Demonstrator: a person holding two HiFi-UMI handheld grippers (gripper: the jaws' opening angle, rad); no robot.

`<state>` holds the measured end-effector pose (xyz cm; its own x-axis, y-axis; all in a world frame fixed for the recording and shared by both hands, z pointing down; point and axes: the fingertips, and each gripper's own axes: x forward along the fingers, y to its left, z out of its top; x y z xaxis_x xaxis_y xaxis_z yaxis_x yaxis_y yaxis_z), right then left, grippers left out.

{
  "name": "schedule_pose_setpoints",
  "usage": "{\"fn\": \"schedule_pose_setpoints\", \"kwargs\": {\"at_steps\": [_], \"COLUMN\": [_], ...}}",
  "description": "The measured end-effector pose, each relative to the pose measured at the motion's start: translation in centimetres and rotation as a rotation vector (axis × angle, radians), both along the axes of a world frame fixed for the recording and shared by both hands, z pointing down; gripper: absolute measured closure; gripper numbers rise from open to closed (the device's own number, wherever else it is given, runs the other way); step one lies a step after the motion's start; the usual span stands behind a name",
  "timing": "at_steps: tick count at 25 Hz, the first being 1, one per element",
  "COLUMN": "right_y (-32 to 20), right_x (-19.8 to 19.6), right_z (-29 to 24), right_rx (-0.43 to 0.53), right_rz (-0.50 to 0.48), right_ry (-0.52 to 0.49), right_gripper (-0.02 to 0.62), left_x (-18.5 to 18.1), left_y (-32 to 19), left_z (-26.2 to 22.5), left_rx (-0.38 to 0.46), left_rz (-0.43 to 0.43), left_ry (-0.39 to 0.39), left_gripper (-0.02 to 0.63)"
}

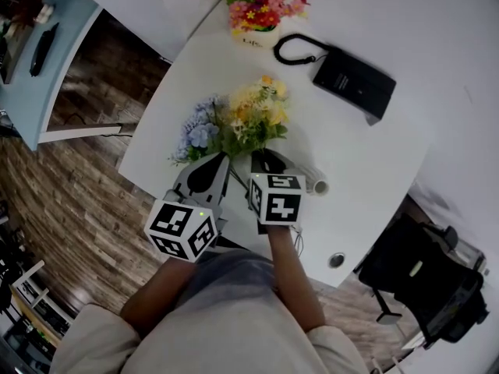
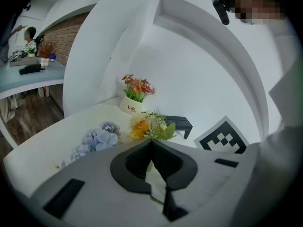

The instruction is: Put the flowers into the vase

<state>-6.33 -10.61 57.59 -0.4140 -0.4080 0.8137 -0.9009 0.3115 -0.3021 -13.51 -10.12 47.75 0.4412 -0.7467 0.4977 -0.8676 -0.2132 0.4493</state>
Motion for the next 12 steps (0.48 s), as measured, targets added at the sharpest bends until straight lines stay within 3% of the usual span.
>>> {"fn": "schedule_pose_setpoints", "kwargs": {"at_steps": [12], "right_y": [0.3], "right_x": [0.6], "right_z": [-3.7], "right_rx": [0.016], "right_rz": [0.109], "right_ry": [-0.215], "right_gripper": [0.537], "left_x": [0.8], "left_y": [1.1], "left_z": [-1.6], "left_rx": [0.05], "left_rz": [-0.004], "left_ry": [0.008], "left_gripper": [0.586]}}
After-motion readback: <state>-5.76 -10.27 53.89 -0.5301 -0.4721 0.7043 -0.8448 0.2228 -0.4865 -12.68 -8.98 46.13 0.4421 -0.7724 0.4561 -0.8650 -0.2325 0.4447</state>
